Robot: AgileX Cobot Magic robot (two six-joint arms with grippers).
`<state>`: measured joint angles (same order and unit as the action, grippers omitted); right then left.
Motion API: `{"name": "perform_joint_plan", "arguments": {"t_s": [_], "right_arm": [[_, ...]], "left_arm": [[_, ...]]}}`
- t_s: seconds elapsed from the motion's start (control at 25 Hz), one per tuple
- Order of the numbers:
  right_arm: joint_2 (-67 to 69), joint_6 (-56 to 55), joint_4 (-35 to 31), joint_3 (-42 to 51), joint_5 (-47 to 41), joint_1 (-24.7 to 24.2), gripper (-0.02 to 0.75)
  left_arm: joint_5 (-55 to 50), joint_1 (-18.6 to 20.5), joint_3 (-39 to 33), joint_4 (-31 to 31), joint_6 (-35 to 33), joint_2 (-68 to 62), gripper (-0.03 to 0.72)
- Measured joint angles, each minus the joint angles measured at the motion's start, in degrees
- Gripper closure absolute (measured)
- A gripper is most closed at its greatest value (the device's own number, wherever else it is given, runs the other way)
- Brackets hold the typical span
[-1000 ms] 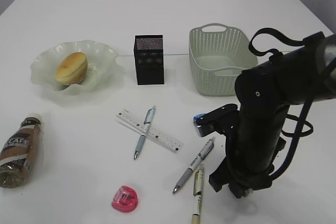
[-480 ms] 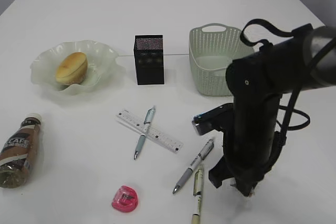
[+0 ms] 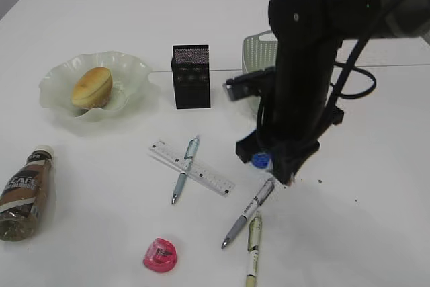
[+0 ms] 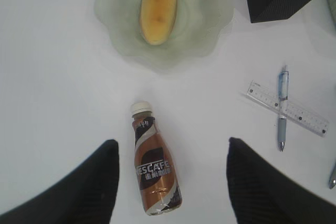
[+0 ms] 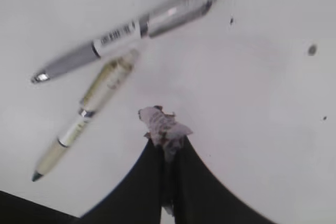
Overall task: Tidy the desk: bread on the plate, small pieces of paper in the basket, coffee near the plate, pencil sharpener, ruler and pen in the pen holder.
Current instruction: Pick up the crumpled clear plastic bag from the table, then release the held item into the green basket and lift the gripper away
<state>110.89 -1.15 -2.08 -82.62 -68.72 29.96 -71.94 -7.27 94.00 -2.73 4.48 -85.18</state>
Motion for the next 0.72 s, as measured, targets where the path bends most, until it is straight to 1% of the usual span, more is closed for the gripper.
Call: {"name": "perform_joint_plan", "arguments": {"t_s": [0.16,0.32,0.44,0.72], "right_arm": [[0.0,-1.36,-0.47,-8.3,-0.64,-1.15,0.734],[1.39,-2.75,-0.31,-16.29,-1.13,-4.59,0.735],[3.7,-3.87,1.01,-23.37,-1.35,-7.38,0.735],[13.1,-5.17,1.49,-39.78,-2.01,-12.93,0.735]], "left_arm": [[0.0,0.0,0.0,-0.1,0.0,0.0,0.221],[0.0,0.0,0.0,-0.1,0.0,0.0,0.221],[0.0,0.0,0.0,-0.13,0.0,0.0,0.222],[0.0,0.0,0.0,-0.13,0.0,0.0,0.223]]}}
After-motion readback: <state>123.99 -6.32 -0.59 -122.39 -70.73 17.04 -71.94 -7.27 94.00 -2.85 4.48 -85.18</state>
